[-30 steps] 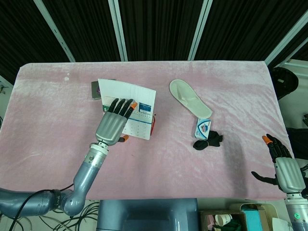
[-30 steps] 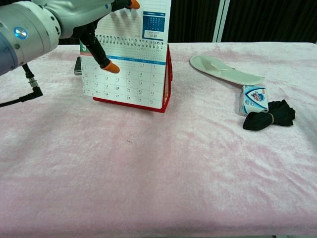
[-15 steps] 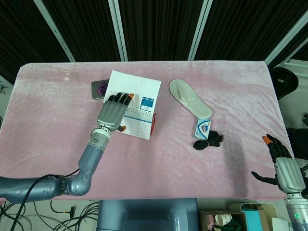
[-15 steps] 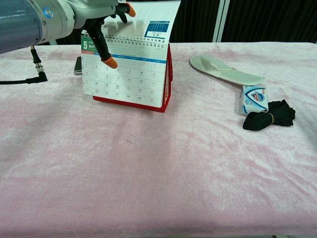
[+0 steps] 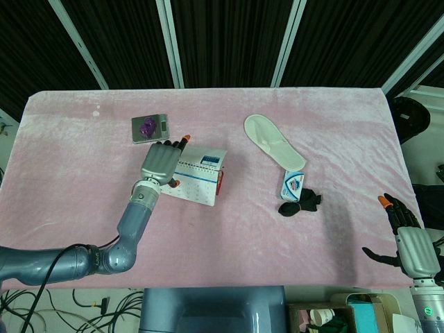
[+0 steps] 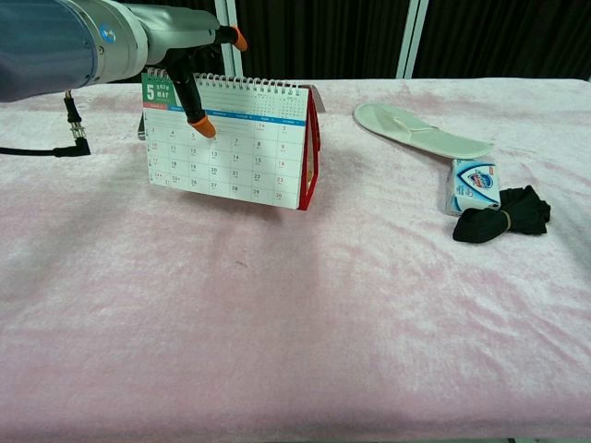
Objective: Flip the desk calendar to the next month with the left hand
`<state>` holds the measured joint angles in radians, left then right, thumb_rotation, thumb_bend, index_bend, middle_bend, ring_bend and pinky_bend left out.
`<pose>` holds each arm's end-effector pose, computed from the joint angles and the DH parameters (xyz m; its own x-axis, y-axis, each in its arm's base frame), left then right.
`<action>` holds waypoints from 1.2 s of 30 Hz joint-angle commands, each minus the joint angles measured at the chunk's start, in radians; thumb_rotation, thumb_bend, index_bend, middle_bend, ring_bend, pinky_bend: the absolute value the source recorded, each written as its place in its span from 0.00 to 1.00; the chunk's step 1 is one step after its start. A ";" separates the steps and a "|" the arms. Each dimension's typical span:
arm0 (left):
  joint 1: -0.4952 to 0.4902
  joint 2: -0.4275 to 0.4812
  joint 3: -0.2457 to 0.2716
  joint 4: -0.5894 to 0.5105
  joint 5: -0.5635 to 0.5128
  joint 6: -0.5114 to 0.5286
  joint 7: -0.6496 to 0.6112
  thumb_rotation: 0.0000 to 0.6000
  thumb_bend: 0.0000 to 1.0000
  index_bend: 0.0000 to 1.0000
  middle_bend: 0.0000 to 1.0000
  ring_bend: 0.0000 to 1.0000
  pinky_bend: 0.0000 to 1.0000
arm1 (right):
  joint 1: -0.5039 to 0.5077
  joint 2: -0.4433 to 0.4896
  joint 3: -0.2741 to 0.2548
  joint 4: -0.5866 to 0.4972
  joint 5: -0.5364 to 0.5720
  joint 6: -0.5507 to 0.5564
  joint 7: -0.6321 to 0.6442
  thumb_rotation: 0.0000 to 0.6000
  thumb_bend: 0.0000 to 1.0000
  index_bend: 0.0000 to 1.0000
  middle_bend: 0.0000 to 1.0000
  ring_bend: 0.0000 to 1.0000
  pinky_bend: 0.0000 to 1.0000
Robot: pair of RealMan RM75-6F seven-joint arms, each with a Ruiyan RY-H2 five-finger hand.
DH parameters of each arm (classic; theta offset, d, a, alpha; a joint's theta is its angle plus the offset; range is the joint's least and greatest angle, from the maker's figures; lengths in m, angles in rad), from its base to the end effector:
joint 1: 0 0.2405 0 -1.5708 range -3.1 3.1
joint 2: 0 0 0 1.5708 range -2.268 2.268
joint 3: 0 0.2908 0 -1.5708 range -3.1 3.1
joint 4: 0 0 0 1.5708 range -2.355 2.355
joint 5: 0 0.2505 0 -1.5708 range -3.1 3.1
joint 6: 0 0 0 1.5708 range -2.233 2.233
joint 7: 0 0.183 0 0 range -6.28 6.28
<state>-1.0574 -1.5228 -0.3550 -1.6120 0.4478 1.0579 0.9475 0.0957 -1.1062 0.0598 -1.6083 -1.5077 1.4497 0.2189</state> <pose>-0.0522 0.4692 -0.0393 0.5979 0.2113 0.7732 0.7973 -0.2565 -0.5464 -0.3577 -0.2325 0.1375 0.2029 -0.0272 0.9788 -0.9791 -0.0211 0.2024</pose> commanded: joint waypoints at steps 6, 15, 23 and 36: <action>-0.009 0.000 0.003 0.007 -0.016 0.004 -0.021 1.00 0.00 0.00 0.25 0.21 0.31 | -0.001 -0.001 0.000 0.000 -0.002 0.002 0.001 1.00 0.03 0.00 0.00 0.00 0.10; 0.009 0.013 -0.015 -0.033 0.081 0.062 -0.107 1.00 0.00 0.00 0.05 0.00 0.09 | 0.000 0.000 0.000 0.000 -0.001 -0.001 0.003 1.00 0.03 0.00 0.00 0.00 0.10; 0.099 0.072 0.023 -0.163 0.268 0.171 -0.217 1.00 0.00 0.00 0.03 0.00 0.08 | 0.000 -0.002 0.000 0.004 -0.005 0.003 -0.003 1.00 0.03 0.00 0.00 0.00 0.10; 0.461 0.273 0.401 -0.338 0.750 0.461 -0.386 1.00 0.00 0.00 0.00 0.00 0.00 | -0.004 -0.009 -0.001 0.013 -0.026 0.026 -0.018 1.00 0.03 0.00 0.00 0.00 0.10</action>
<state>-0.6900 -1.3067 -0.0685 -1.9421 1.0570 1.4291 0.6166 0.0923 -1.1139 0.0595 -1.5968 -1.5320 1.4741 0.2028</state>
